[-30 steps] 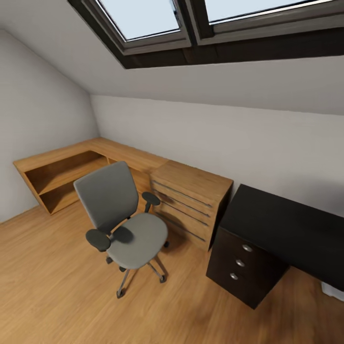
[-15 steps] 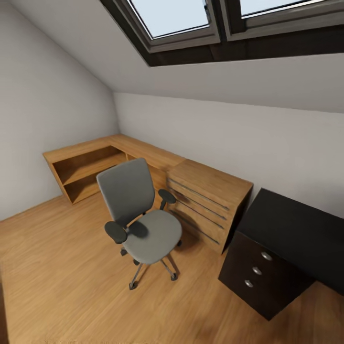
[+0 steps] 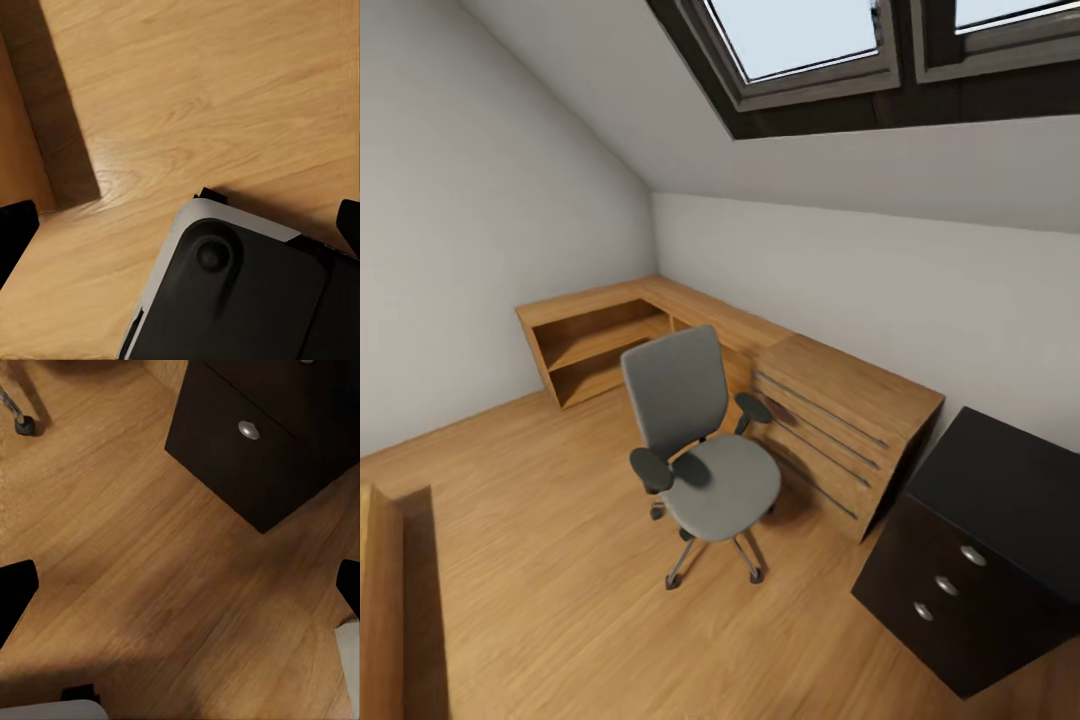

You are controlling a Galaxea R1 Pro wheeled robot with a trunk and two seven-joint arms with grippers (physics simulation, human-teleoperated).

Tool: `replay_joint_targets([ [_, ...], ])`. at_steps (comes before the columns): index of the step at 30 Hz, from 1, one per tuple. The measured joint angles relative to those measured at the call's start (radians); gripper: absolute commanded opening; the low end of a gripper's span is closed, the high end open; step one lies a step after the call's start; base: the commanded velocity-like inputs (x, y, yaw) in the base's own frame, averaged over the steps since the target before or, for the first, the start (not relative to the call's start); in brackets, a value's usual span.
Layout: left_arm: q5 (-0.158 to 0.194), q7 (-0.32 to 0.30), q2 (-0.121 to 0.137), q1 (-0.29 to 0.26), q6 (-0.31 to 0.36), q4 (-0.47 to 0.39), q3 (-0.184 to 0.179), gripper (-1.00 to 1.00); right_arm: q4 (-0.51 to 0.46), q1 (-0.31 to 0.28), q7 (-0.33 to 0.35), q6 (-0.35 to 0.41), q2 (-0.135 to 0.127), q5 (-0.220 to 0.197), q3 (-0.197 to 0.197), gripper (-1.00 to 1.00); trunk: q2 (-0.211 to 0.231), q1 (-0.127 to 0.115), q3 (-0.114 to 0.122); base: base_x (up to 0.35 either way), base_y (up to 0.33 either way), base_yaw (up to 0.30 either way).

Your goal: In the bedroom, organize the workspace by keeping the computer under the desk, ensuring the monitor is on the desk, placing the keyboard on the desk next to the monitor, placing the mouse on the desk next to the keyboard, moving the folder from the swivel chair onto the desk next to the mouse, stacking the notebook on top of the folder with the pen on top of the notebook, and positioning the swivel chair next to the desk.

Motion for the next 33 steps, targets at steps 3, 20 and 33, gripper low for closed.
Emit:
replay_joint_targets([
  [3, 0.000, 0.000, 0.000, 0.000, 0.000, 0.000, 0.000, 1.00, 0.000, 0.000, 0.000, 0.000, 0.000, 0.000, -0.001, 1.00, 0.000, 0.000, 0.000, -0.105, 0.130, 0.269],
  [20, 0.001, 0.001, 0.000, 0.000, 0.000, 0.000, -0.001, 1.00, -0.007, 0.000, -0.002, -0.005, 0.002, -0.005, -0.004, 1.00, 0.000, 0.000, 0.000, -0.015, 0.019, 0.275],
  [33, 0.001, 0.000, 0.000, 0.000, 0.000, 0.000, -0.001, 1.00, -0.013, 0.000, -0.003, -0.003, 0.003, -0.009, -0.006, 1.00, 0.000, 0.000, 0.000, 0.000, 0.000, 0.279],
])
